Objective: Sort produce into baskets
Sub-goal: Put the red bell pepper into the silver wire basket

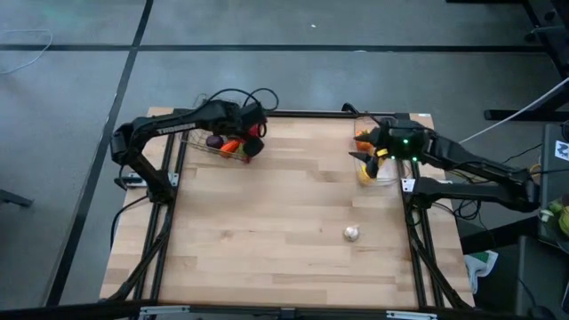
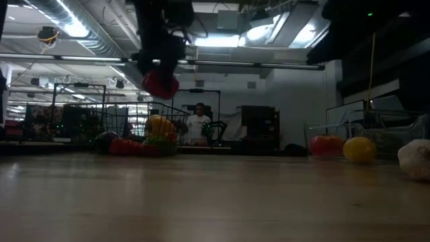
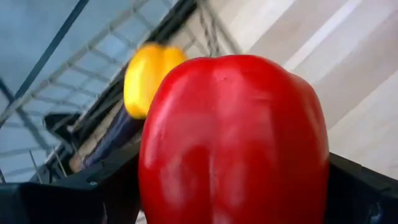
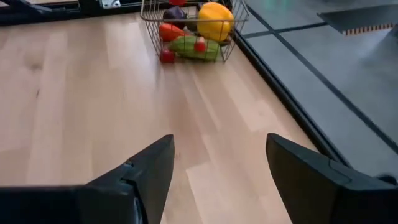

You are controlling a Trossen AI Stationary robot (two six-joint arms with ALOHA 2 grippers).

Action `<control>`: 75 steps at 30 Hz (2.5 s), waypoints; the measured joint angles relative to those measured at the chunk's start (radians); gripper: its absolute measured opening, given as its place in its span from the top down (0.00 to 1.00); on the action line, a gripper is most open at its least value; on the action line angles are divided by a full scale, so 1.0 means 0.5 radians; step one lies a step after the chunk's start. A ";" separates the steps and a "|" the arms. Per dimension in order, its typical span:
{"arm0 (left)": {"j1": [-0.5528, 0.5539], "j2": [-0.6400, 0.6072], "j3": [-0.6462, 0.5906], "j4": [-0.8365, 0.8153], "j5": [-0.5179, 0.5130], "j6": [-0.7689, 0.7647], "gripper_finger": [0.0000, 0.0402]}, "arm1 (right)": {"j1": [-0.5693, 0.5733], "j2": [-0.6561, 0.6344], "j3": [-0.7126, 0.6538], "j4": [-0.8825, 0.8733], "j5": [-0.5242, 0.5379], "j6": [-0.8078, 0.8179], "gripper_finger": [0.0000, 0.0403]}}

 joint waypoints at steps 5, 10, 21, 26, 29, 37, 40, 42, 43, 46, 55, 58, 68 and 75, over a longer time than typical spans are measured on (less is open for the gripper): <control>0.016 0.000 -0.220 0.056 -0.046 -0.078 0.13 | 0.000 -0.174 -0.011 -0.166 -0.001 0.083 0.37; 0.044 0.002 -0.423 0.225 -0.062 -0.094 0.13 | 0.000 -0.354 -0.208 -0.047 -0.010 0.209 0.37; 0.106 0.002 -0.582 0.538 -0.061 -0.103 0.13 | 0.000 -0.711 -0.870 0.539 -0.022 0.340 0.37; 0.102 -0.002 -0.636 0.644 -0.051 -0.142 0.13 | -0.001 -0.834 -1.109 0.731 -0.021 0.339 0.37; 0.103 -0.002 -0.644 0.631 -0.048 -0.158 0.13 | -0.002 -0.898 -1.194 0.780 -0.021 0.339 0.37; 0.101 0.004 -0.649 0.633 -0.038 -0.182 0.13 | -0.002 -0.972 -1.300 0.772 0.021 0.338 0.37; 0.101 0.004 -0.649 0.635 -0.037 -0.185 0.13 | -0.002 -0.970 -1.330 0.765 0.053 0.330 0.37; 0.101 0.004 -0.649 0.638 -0.037 -0.185 0.13 | -0.002 -0.970 -1.349 0.764 0.065 0.330 0.37; 0.101 0.004 -0.649 0.638 -0.037 -0.185 0.13 | -0.002 -0.970 -1.356 0.761 0.071 0.330 0.37; 0.101 0.004 -0.649 0.638 -0.037 -0.185 0.13 | -0.002 -0.970 -1.374 0.761 0.086 0.329 0.37; 0.101 0.004 -0.648 0.638 -0.036 -0.185 0.12 | -0.002 -0.969 -1.402 0.797 0.083 0.318 0.37; 0.102 0.004 -0.648 0.637 -0.036 -0.185 0.12 | -0.002 -0.968 -1.402 0.787 0.083 0.316 0.37; 0.102 0.004 -0.647 0.638 -0.036 -0.185 0.12 | -0.002 -0.938 -1.406 0.779 0.045 0.370 0.37; 0.104 0.004 -0.647 0.638 -0.037 -0.097 0.12 | -0.002 -0.938 -1.408 0.779 0.041 0.368 0.37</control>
